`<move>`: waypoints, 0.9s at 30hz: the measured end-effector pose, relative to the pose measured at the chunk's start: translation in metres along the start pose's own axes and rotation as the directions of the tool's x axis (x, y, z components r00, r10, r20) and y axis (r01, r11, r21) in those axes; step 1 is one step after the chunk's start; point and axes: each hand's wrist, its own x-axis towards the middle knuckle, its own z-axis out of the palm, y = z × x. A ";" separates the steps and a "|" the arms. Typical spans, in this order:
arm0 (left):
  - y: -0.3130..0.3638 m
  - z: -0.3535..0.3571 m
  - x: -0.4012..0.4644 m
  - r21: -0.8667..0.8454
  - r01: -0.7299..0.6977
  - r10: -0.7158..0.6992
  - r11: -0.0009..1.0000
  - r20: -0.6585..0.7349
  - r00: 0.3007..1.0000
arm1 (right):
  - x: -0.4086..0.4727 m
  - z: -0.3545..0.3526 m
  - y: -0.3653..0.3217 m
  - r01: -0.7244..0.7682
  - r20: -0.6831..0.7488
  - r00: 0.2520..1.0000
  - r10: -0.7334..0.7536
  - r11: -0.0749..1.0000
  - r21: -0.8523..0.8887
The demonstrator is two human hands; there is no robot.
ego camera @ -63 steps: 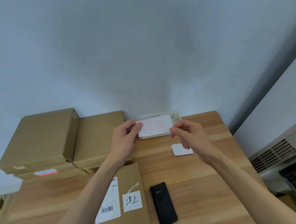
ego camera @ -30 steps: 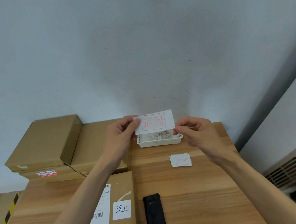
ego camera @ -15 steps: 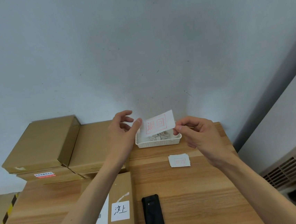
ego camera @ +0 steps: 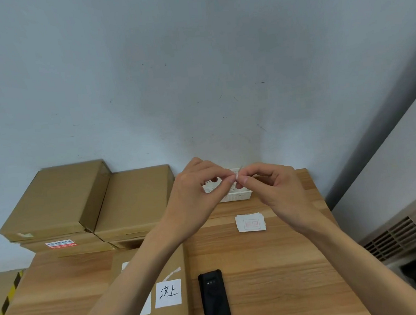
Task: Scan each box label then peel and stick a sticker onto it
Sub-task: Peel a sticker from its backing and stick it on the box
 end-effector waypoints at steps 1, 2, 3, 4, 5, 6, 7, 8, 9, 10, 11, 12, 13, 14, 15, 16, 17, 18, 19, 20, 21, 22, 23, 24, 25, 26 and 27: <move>0.001 -0.001 0.000 -0.005 0.009 -0.009 1.000 0.006 1.000 | 0.000 0.000 0.000 0.003 0.004 1.000 -0.003 1.000 0.001; 0.001 -0.001 0.000 -0.008 0.017 -0.017 1.000 0.013 1.000 | -0.001 0.000 0.000 0.007 0.006 1.000 -0.007 1.000 -0.002; 0.002 -0.001 -0.001 -0.011 0.025 -0.025 1.000 0.020 0.999 | -0.001 0.000 0.000 0.017 0.006 1.000 -0.017 1.000 -0.015; 0.002 -0.002 -0.001 -0.019 0.036 -0.036 0.999 0.024 0.999 | -0.001 0.000 0.000 0.029 0.007 1.000 -0.029 0.999 -0.038; 0.002 -0.002 -0.001 -0.031 0.051 -0.051 0.998 0.027 0.998 | -0.002 0.001 0.001 0.046 0.013 0.999 -0.046 0.997 -0.067; 0.002 -0.002 -0.001 -0.042 0.068 -0.066 0.997 0.030 0.997 | -0.002 0.001 0.001 0.065 0.025 0.998 -0.063 0.994 -0.087; 0.002 -0.003 -0.001 -0.050 0.080 -0.079 0.996 0.034 0.996 | -0.002 0.001 0.002 0.081 0.037 0.996 -0.077 0.992 -0.101; 0.002 -0.003 -0.002 -0.053 0.085 -0.084 0.995 0.037 0.996 | -0.003 0.001 0.003 0.089 0.045 0.995 -0.084 0.989 -0.114; 0.001 -0.003 -0.003 -0.051 0.083 -0.081 0.995 0.039 0.996 | -0.003 0.001 0.004 0.094 0.046 0.995 -0.089 0.987 -0.128; 0.001 -0.003 -0.003 -0.044 0.076 -0.075 0.996 0.040 0.996 | -0.003 0.001 0.004 0.098 0.046 0.995 -0.093 0.986 -0.138; 0.001 -0.004 -0.004 -0.035 0.068 -0.067 0.997 0.042 0.997 | -0.004 0.001 0.004 0.101 0.044 0.994 -0.096 0.985 -0.141; 0.000 -0.004 -0.004 -0.028 0.063 -0.062 0.998 0.043 0.997 | -0.004 0.002 0.005 0.098 0.043 0.995 -0.093 0.985 -0.140; -0.001 -0.004 -0.005 -0.026 0.063 -0.061 0.998 0.045 0.997 | -0.004 0.002 0.006 0.095 0.043 0.995 -0.090 0.986 -0.136; -0.001 -0.004 -0.005 -0.030 0.066 -0.065 0.997 0.048 0.997 | -0.004 0.002 0.006 0.090 0.047 0.995 -0.085 0.987 -0.130; -0.001 -0.005 -0.006 -0.038 0.070 -0.068 0.997 0.050 0.996 | -0.005 0.003 0.005 0.085 0.051 0.995 -0.080 0.989 -0.123; -0.001 -0.005 -0.007 -0.048 0.071 -0.068 0.996 0.052 0.996 | -0.005 0.003 0.004 0.079 0.055 0.996 -0.073 0.990 -0.118; -0.001 -0.005 -0.008 -0.059 0.070 -0.067 0.996 0.054 0.996 | -0.006 0.003 0.004 0.071 0.058 0.996 -0.064 0.991 -0.111; 0.000 -0.006 -0.008 -0.068 0.068 -0.064 0.995 0.055 0.996 | -0.006 0.002 0.003 0.061 0.058 0.997 -0.055 0.993 -0.101; 0.001 -0.006 -0.009 -0.075 0.065 -0.061 0.995 0.055 0.997 | -0.006 0.002 0.001 0.053 0.057 0.997 -0.048 0.995 -0.089; 0.001 -0.006 -0.009 -0.081 0.063 -0.059 0.995 0.054 0.997 | -0.007 0.002 0.000 0.046 0.056 0.998 -0.042 0.996 -0.077; 0.001 -0.007 -0.009 -0.086 0.063 -0.058 0.994 0.055 0.997 | -0.007 0.002 -0.002 0.042 0.056 0.998 -0.038 0.996 -0.074; 0.001 -0.007 -0.009 -0.089 0.064 -0.059 0.994 0.057 0.997 | -0.008 0.002 -0.003 0.039 0.057 0.998 -0.035 0.996 -0.076; 0.002 -0.007 -0.009 -0.090 0.062 -0.057 0.994 0.058 0.997 | -0.009 0.002 -0.004 0.036 0.056 0.998 -0.032 0.996 -0.077; 0.002 -0.008 -0.009 -0.090 0.059 -0.054 0.994 0.058 0.997 | -0.009 0.002 -0.005 0.034 0.054 0.998 -0.030 0.997 -0.074; 0.003 -0.008 -0.009 -0.090 0.056 -0.051 0.994 0.055 0.997 | -0.009 0.002 -0.005 0.034 0.051 0.998 -0.030 0.997 -0.067; 0.003 -0.008 -0.009 -0.089 0.054 -0.049 0.995 0.053 0.997 | -0.009 0.001 -0.005 0.036 0.049 0.998 -0.033 0.997 -0.063; 0.004 -0.008 -0.009 -0.088 0.053 -0.048 0.995 0.051 0.998 | -0.009 0.001 -0.005 0.040 0.046 0.998 -0.038 0.997 -0.063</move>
